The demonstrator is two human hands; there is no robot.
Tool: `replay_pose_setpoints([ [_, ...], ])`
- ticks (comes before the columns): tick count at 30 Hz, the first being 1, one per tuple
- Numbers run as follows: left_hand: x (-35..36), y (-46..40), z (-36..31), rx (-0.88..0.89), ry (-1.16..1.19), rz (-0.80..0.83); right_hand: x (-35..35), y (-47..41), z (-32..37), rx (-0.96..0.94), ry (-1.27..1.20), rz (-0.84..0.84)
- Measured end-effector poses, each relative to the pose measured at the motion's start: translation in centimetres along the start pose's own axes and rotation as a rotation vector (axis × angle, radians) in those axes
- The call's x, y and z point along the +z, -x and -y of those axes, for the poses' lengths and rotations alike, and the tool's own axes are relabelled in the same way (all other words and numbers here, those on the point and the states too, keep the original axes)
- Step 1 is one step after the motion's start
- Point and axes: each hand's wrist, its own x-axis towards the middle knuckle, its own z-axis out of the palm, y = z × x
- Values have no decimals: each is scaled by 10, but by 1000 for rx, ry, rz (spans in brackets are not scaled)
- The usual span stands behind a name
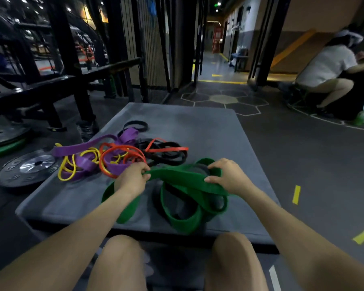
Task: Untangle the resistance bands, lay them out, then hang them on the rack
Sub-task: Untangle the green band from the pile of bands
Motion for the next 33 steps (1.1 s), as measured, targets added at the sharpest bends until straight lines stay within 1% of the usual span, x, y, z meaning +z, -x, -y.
replay_pose_setpoints([
  [2,5,3,-5,2,-7,4,4,6,-10,16,-30,10],
  [4,9,6,-8,37,-14,-28,7,10,-18,42,-83,9],
  [7,11,13,-16,103,-36,-45,5,13,-21,46,-157,-47],
  [11,5,19,-23,147,-27,-115,1,15,-23,39,-161,-85],
  [14,-7,19,-31,186,27,-186,-10,13,-17,32,-277,-212],
  [17,-17,9,-41,216,185,-213,-29,8,-6,21,-383,-345],
  [19,-21,4,-47,223,294,-157,-36,7,-5,17,-382,-363],
  [21,-22,7,-51,248,370,-8,-36,11,-12,26,-392,-354],
  [22,-22,10,-52,272,363,83,-34,14,-18,36,-400,-343],
  [24,-17,16,-50,301,269,247,-27,20,-31,52,-403,-289],
  [25,-13,17,-47,303,227,295,-22,24,-37,53,-403,-243],
  [26,-8,16,-46,306,201,303,-18,27,-43,44,-401,-194],
  [28,1,11,-46,323,82,191,-12,33,-49,10,-379,-113],
  [30,11,8,-53,384,-97,91,-8,37,-54,-8,-350,-69],
  [31,15,7,-59,419,-167,103,-8,38,-56,-11,-329,-57],
  [33,22,2,-68,432,-256,198,-7,39,-60,-27,-291,-28],
])
